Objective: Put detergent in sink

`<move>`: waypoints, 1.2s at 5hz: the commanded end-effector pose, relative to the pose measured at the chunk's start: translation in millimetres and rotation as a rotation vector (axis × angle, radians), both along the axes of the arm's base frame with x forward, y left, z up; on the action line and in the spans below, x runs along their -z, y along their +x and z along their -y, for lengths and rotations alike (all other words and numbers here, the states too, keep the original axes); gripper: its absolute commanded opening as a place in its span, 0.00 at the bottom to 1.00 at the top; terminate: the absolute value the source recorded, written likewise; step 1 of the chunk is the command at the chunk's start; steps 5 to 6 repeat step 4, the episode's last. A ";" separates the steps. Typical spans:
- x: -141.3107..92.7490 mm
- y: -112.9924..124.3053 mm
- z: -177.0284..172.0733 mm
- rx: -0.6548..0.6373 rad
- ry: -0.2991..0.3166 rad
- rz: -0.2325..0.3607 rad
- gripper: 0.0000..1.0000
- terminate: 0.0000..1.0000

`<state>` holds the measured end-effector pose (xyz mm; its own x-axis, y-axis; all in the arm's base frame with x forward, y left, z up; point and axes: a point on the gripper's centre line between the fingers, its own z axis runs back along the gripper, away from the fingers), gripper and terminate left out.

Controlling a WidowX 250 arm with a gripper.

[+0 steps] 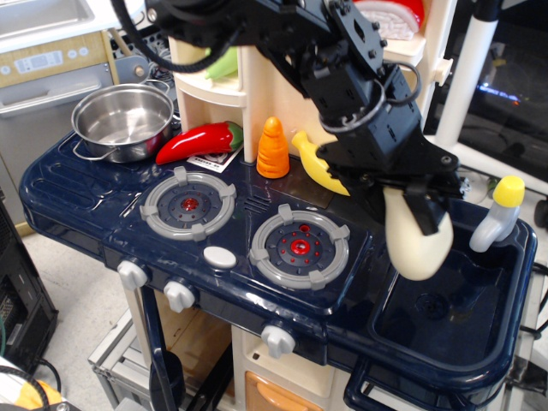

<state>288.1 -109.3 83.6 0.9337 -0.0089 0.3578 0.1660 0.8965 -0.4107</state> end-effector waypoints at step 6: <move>-12.2 7.9 1.9 0.004 -0.062 0.052 1.00 1.00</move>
